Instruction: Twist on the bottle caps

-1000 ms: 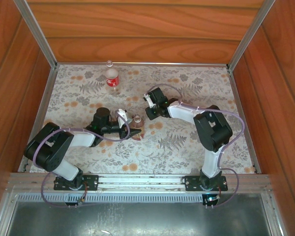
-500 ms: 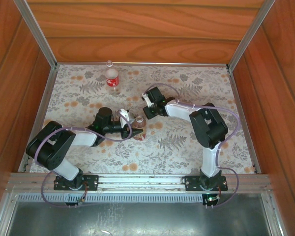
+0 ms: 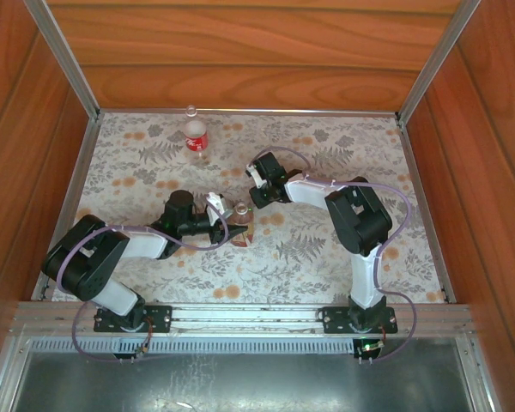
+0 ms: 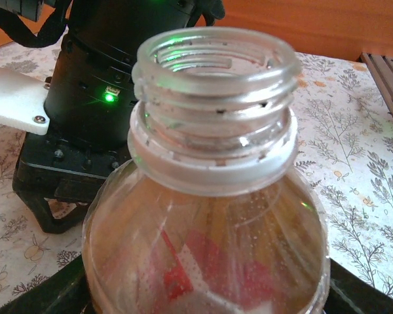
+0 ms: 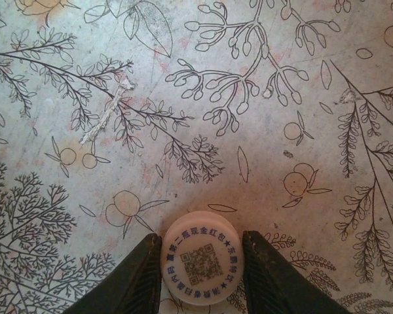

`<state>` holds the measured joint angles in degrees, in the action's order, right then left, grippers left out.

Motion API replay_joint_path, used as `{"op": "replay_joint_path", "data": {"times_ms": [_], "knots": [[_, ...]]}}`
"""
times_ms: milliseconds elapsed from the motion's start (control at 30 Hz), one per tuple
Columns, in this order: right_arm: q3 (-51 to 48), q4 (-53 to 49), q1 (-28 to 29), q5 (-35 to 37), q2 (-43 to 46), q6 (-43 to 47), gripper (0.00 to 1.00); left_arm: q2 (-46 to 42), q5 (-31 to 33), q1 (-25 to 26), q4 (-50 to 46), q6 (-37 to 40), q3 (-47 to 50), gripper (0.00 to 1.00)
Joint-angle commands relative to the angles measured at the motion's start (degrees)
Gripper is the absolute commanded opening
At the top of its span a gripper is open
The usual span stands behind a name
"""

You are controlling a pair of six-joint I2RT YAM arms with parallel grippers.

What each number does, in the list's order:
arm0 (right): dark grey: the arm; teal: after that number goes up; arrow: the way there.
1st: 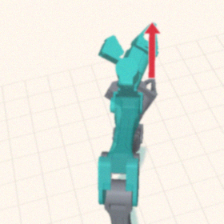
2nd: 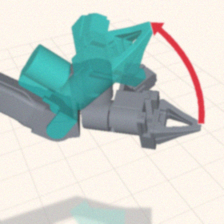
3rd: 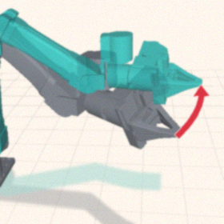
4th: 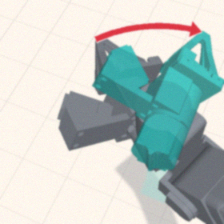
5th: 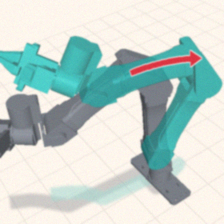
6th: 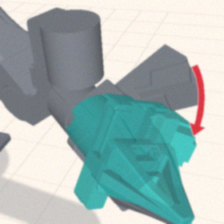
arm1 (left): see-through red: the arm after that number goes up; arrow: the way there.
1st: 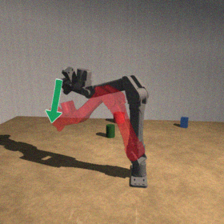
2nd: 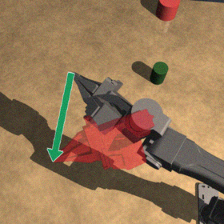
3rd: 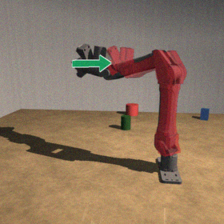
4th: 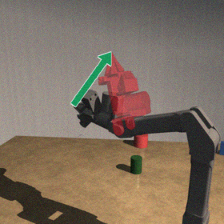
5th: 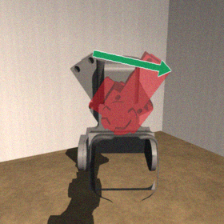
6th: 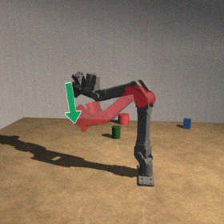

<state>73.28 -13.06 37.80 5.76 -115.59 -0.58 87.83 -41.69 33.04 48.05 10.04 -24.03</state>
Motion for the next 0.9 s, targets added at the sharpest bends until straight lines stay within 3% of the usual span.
{"op": "replay_joint_path", "data": {"times_ms": [0, 467, 867], "knots": [[1.0, -0.4, -0.31, -0.63, 0.23, -0.04, 0.33, 0.15, -0.27, 0.33, -0.68, -0.79, 0.33, 0.6], [-6.41, -0.05, -2.75, 0.04, 9.91, -2.05, 0.32, 2.7, -0.89, 1.83, -0.42, -0.75, -2.39, 0.59], [-8.16, -12.55, -4.56, -1.07, 22.47, 0.34, 0.33, 10.61, 1.53, 4.43, 6.96, -2.23, -6.79, 0.59]]}}
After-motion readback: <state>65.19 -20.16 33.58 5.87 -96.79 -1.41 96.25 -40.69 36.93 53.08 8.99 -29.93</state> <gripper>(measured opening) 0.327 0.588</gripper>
